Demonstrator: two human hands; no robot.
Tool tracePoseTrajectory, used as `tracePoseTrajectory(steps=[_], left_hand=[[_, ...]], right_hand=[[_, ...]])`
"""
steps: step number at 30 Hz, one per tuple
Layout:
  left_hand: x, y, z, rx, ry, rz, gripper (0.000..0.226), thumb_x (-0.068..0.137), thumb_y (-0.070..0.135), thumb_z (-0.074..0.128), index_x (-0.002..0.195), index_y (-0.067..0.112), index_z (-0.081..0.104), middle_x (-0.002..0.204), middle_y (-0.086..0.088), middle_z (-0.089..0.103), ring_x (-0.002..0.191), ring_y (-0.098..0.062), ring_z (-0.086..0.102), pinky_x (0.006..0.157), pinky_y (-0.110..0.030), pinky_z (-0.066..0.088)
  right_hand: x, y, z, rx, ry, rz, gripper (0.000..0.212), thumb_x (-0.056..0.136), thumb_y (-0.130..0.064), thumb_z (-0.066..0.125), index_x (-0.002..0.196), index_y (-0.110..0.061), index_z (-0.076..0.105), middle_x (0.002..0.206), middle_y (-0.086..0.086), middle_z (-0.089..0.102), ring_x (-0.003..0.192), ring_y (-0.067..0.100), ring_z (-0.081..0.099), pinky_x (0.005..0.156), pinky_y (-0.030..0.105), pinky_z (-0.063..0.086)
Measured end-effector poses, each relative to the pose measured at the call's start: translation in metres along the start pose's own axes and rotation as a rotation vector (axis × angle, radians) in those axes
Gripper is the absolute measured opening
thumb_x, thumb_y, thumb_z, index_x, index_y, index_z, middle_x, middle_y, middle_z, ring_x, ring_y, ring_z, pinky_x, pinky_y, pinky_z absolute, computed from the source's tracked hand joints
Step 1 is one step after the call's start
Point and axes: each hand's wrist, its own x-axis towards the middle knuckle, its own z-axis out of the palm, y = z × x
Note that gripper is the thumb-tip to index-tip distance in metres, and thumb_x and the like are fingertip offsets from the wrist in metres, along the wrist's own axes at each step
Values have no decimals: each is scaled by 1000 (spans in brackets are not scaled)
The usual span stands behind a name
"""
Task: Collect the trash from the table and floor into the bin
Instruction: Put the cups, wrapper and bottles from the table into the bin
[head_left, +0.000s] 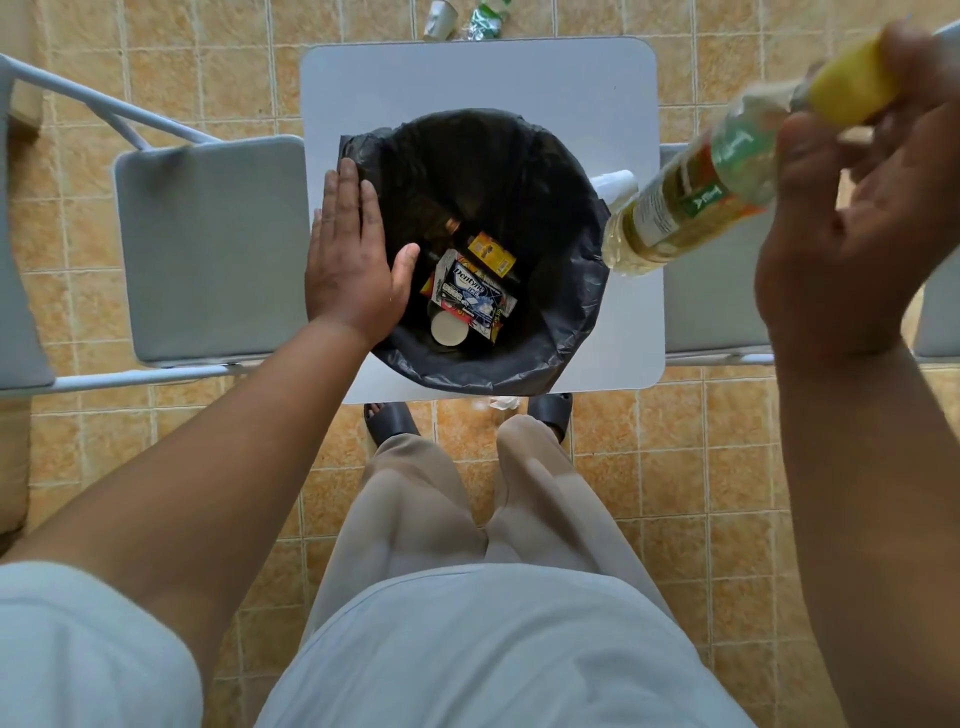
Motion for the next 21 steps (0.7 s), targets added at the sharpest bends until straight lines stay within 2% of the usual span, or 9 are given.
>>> tracePoseTrajectory(steps=[3, 4, 6, 8, 11, 13, 15, 17, 21], left_hand=[[0, 1, -1, -11, -2, -2, 74, 100, 48, 34, 155, 2, 16, 165, -16, 5, 153, -30, 3, 123, -45, 13], [0, 1, -2, -15, -3, -3, 74, 100, 48, 35, 155, 2, 16, 165, -16, 6, 153, -30, 3, 123, -45, 13], [0, 1, -2, -20, -5, -3, 74, 100, 48, 35, 155, 2, 16, 165, -15, 5, 153, -30, 3, 123, -45, 13], [0, 1, -2, -23, -10, -7, 74, 100, 48, 34, 155, 3, 15, 165, -14, 5, 153, -29, 2, 124, -44, 12], [1, 1, -2, -27, -14, -13, 74, 100, 48, 34, 156, 3, 15, 166, -14, 5, 153, -29, 3, 124, -44, 12], [0, 1, -2, -25, -11, -14, 74, 100, 49, 33, 156, 3, 15, 165, -14, 5, 153, -29, 3, 124, -44, 12], [0, 1, -2, -31, -7, -18, 74, 99, 48, 32, 155, 3, 15, 165, -14, 6, 153, -28, 4, 123, -44, 13], [-1, 1, -1, -38, -5, -20, 74, 99, 48, 32, 155, 4, 16, 166, -13, 6, 153, -28, 3, 123, -44, 13], [1, 1, -1, -38, 5, -13, 74, 99, 48, 32, 155, 4, 17, 165, -13, 7, 153, -28, 5, 123, -45, 14]], right_hand=[[12, -18, 28, 51, 19, -75, 25, 103, -23, 58, 116, -2, 56, 100, 5, 67, 91, 23, 71, 70, 47, 58], [12, -24, 40, 61, 5, -76, 25, 102, -24, 58, 114, -2, 59, 95, 7, 69, 87, 22, 71, 67, 46, 58], [5, -33, 65, 80, -61, -36, 19, 100, -22, 60, 116, -12, 56, 95, 8, 70, 84, 20, 70, 68, 40, 58], [-9, -38, 92, 102, -173, 64, 22, 98, -20, 63, 119, -15, 57, 96, 8, 71, 82, 19, 69, 70, 34, 57], [-35, -33, 129, 78, -383, 229, 29, 95, -19, 64, 118, -2, 63, 97, 10, 70, 83, 21, 67, 72, 27, 51], [-49, -24, 152, 31, -541, 301, 30, 96, -21, 62, 121, -6, 61, 101, 10, 68, 88, 22, 65, 77, 29, 52], [-59, -15, 172, -45, -696, 323, 29, 98, -26, 59, 124, -12, 58, 107, 9, 67, 93, 24, 64, 82, 40, 55], [-64, -7, 189, -122, -796, 322, 28, 100, -28, 56, 125, -16, 56, 112, 9, 66, 99, 27, 63, 84, 46, 55], [-65, 8, 216, -288, -944, 301, 34, 101, -26, 49, 134, -20, 51, 113, 15, 62, 101, 34, 61, 80, 39, 50]])
